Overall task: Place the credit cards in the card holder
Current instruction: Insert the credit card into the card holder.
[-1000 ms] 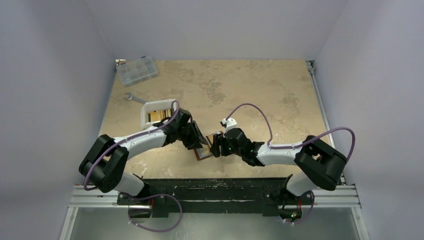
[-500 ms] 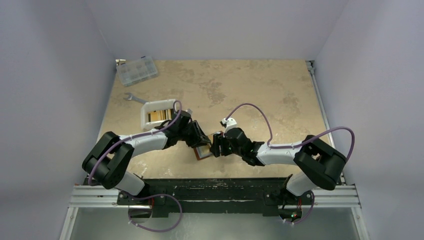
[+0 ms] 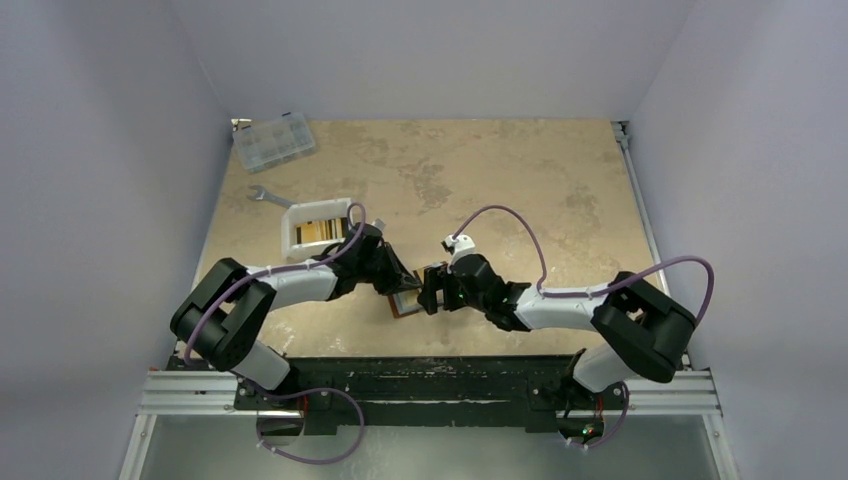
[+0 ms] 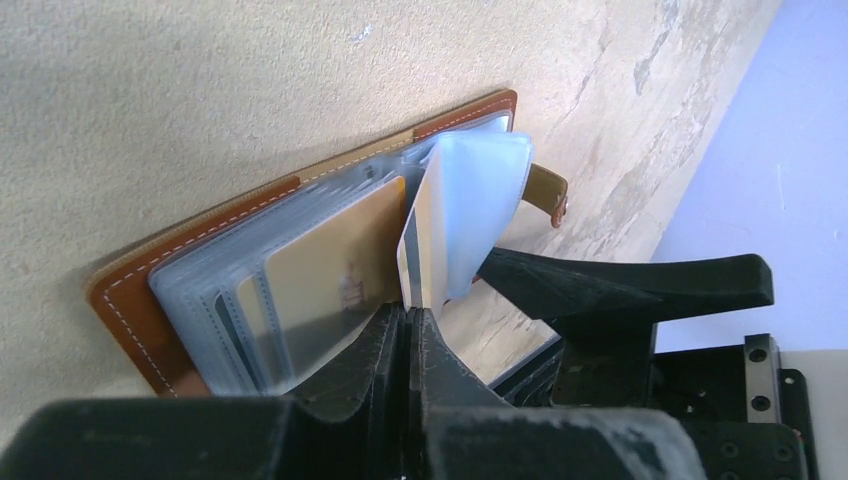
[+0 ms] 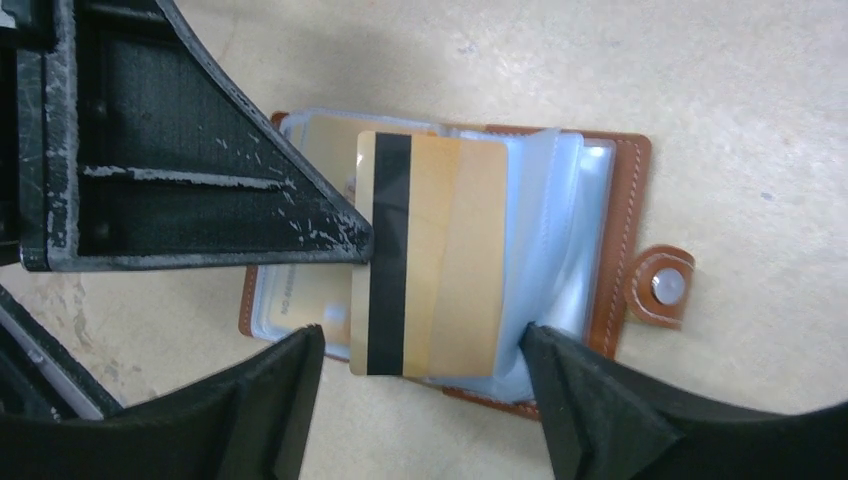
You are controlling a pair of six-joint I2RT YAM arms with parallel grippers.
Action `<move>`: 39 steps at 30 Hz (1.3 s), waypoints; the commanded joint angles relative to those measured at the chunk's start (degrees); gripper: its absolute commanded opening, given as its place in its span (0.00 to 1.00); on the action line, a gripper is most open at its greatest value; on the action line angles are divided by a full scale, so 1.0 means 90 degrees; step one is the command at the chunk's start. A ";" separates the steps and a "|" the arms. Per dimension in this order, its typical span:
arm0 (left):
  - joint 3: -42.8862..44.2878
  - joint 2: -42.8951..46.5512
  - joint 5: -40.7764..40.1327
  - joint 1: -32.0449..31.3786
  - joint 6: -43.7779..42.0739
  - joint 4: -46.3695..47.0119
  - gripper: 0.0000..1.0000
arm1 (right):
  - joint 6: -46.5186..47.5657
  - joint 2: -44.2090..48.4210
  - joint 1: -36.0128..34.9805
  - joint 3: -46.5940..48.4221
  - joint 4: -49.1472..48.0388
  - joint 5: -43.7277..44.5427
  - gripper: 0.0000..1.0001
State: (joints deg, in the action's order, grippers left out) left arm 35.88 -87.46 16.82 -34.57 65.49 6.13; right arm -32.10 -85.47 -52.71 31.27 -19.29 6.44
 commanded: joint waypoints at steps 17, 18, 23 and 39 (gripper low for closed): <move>-0.0291 -0.0348 0.0641 0.0195 -0.0977 0.0702 0.00 | 0.0480 0.0230 0.1776 0.0121 0.0825 -0.1709 0.42; -0.0287 -0.0371 0.0717 0.0232 -0.1034 0.0706 0.00 | 0.0526 0.0133 0.1819 0.0192 0.0843 -0.1712 0.40; -0.0220 -0.0443 0.0963 0.0365 -0.1369 0.0533 0.00 | 0.0644 -0.0075 0.1887 0.0409 0.1157 -0.1330 0.33; -0.0400 -0.0622 0.1236 0.0443 -0.1011 0.1379 0.00 | 0.1098 0.0150 0.1805 0.0751 0.1489 -0.1463 0.62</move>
State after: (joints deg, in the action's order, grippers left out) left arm 33.47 -91.68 27.22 -30.83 56.03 15.40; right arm -24.80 -80.95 -36.32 35.07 -6.35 -5.52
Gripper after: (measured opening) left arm 0.024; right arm 0.624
